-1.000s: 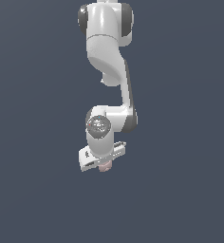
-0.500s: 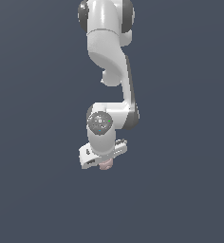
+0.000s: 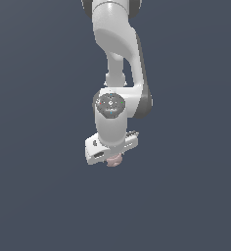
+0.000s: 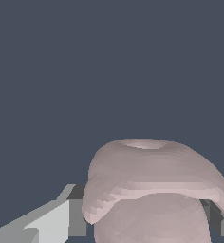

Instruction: Pick up the object and move it to a goal position.

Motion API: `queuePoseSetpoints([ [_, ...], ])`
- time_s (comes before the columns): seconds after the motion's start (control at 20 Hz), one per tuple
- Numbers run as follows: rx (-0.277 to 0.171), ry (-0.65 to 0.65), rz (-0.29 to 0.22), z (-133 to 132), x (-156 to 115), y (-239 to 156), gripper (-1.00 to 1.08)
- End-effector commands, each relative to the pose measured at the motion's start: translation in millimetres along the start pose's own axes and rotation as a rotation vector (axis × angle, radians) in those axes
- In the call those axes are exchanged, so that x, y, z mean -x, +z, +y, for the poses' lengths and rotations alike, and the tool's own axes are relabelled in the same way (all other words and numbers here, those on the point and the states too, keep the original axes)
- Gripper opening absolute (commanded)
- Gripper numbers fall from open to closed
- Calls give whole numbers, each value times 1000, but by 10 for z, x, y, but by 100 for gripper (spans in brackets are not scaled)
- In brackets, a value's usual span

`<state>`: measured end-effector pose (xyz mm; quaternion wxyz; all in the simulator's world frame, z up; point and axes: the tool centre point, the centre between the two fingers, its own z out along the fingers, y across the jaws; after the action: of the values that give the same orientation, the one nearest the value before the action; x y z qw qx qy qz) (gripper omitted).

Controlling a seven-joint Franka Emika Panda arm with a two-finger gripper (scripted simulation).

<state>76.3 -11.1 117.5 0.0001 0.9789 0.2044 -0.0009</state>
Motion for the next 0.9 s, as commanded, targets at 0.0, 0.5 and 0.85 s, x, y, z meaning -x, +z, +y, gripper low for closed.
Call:
queuePoseSetpoints([
  [0.0,1,0,1,-101,19,-256,-100],
  [0.5,1,-1,1,-543,103,-1378,-100],
  [0.85,1,-1,1,-842,149,-2153,-100],
])
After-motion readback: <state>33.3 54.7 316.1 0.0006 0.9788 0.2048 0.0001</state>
